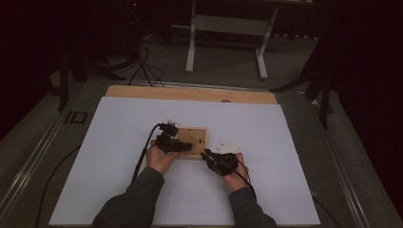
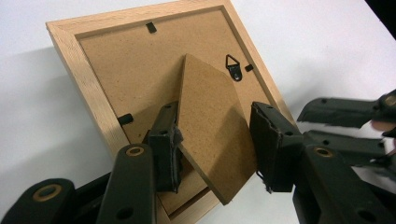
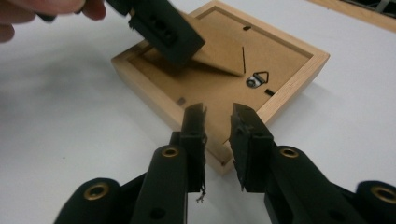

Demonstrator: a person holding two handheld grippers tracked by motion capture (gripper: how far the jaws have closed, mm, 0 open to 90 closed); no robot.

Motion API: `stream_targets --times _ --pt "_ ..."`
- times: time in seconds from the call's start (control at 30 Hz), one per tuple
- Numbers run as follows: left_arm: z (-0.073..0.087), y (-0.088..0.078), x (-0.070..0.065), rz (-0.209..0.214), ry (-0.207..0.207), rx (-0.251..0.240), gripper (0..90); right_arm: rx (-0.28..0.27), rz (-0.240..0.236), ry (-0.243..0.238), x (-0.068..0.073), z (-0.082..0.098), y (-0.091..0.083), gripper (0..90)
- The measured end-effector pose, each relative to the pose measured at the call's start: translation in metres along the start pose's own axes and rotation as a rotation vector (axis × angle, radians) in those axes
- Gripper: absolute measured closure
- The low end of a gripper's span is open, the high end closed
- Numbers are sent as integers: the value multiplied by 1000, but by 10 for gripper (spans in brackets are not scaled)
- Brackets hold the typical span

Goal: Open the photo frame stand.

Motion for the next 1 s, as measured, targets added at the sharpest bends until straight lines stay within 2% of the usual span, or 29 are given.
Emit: stream_targets --times 0.13,0.43,0.47,0.53,0.57,0.87,1.0 --pt "1 -2 -2 -16 23 -12 561 1 -1 1 -2 -2 -3 736" --pt "8 -9 -11 -79 127 -60 562 -6 8 48 -16 -8 -15 692" --pt "8 -9 -11 -79 127 -60 562 -5 7 49 -17 -9 -17 686" --pt "11 -11 -14 -97 166 -81 562 -10 2 59 -20 -12 -21 676" --pt "11 -12 -15 -102 171 -87 562 -16 0 62 -22 -15 -22 669" --pt "20 -16 -20 -148 245 -152 562 1 10 42 -36 -34 -25 594" --pt "23 -19 -23 -168 278 -168 562 33 -13 50 -38 -38 -19 572"
Point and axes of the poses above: each handheld gripper's, and its own axes: y roughly forward along the jaws, z roughly out of its underside, x roughly to its left, the point moved 9 cm from there along y, roughly forward along the jaws, and after that the axes turned 1 degree about -y, right-handed, at the moved point
